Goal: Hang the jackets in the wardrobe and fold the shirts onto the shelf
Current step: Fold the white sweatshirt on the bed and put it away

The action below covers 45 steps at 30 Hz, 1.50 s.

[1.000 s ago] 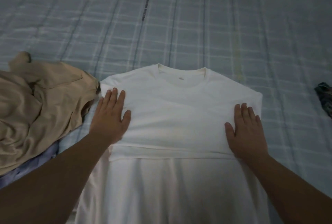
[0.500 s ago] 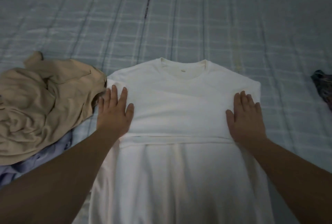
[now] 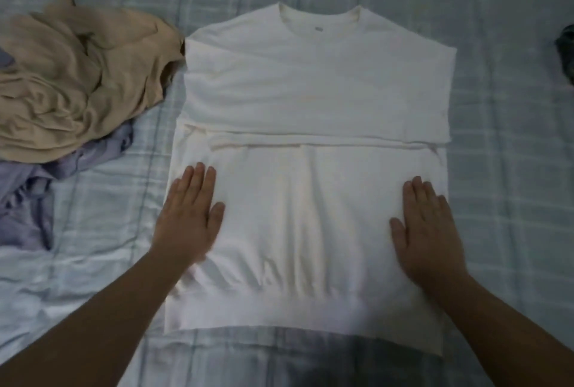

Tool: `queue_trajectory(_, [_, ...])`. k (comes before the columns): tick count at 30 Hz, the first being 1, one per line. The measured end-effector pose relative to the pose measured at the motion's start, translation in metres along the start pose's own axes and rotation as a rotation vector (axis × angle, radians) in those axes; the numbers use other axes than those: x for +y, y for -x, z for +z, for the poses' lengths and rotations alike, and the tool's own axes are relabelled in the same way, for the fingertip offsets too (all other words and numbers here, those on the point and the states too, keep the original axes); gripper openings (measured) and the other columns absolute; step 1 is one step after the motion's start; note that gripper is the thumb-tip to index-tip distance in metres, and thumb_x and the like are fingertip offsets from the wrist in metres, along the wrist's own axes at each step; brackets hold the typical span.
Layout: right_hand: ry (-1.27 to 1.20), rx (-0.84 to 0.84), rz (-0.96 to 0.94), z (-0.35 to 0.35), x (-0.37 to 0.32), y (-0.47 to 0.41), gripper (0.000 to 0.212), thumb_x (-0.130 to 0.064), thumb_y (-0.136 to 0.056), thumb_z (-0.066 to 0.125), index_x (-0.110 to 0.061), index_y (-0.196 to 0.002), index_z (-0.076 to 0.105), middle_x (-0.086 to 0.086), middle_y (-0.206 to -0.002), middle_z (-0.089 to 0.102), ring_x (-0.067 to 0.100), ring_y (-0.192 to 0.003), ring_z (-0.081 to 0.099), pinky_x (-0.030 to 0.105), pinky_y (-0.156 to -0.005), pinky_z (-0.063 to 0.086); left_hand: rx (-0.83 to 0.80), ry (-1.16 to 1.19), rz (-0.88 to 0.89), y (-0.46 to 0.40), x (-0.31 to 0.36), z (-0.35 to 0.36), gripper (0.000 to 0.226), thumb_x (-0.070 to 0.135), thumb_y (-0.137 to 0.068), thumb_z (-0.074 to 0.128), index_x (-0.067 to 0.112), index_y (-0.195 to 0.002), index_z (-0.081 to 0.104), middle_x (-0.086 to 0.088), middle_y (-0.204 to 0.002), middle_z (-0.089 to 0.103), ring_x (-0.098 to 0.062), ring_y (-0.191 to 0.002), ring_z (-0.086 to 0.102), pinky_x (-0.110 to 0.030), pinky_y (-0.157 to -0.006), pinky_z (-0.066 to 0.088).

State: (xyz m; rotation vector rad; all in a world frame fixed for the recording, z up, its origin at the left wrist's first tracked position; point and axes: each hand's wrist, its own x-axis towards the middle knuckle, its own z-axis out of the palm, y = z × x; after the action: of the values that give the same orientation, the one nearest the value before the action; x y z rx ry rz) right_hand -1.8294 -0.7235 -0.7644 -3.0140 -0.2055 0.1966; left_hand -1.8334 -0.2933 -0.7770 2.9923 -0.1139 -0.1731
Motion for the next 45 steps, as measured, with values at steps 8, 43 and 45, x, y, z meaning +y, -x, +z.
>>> queue_trajectory(8, [0.024,0.046,0.109,-0.013,0.000,0.030,0.068,-0.038,-0.098,0.026,0.003,-0.152,0.022,0.025,-0.159,0.021,0.038,-0.148,0.020,0.055,-0.119,0.020,-0.041,0.029,-0.011,0.009,0.008,-0.018,0.067,0.045,-0.099,0.020,0.008,-0.155,0.021,-0.017,-0.161,0.018,-0.029,-0.150,0.012,-0.044,-0.123,0.008])
queue_trajectory(43, [-1.562,-0.089,1.180,-0.059,-0.037,0.158,0.009,-0.007,-0.101,0.046,-0.008,-0.101,0.055,0.018,-0.120,0.055,0.030,-0.105,0.059,0.041,-0.086,0.058,-0.215,1.671,-1.146,0.159,0.009,-0.062,0.029,0.004,-0.099,0.050,-0.006,-0.127,0.051,-0.018,-0.123,0.061,-0.033,-0.109,0.061,-0.046,-0.079,0.058])
queue_trajectory(45, [-1.724,-0.038,1.196,-0.076,-0.040,0.170,0.018,-0.005,-0.103,0.041,-0.011,-0.094,0.055,0.013,-0.110,0.058,0.026,-0.095,0.059,0.036,-0.069,0.059,-0.254,1.762,-1.174,0.172,0.007,-0.075,0.030,0.004,-0.101,0.046,-0.006,-0.129,0.049,-0.019,-0.127,0.060,-0.034,-0.112,0.061,-0.043,-0.075,0.060])
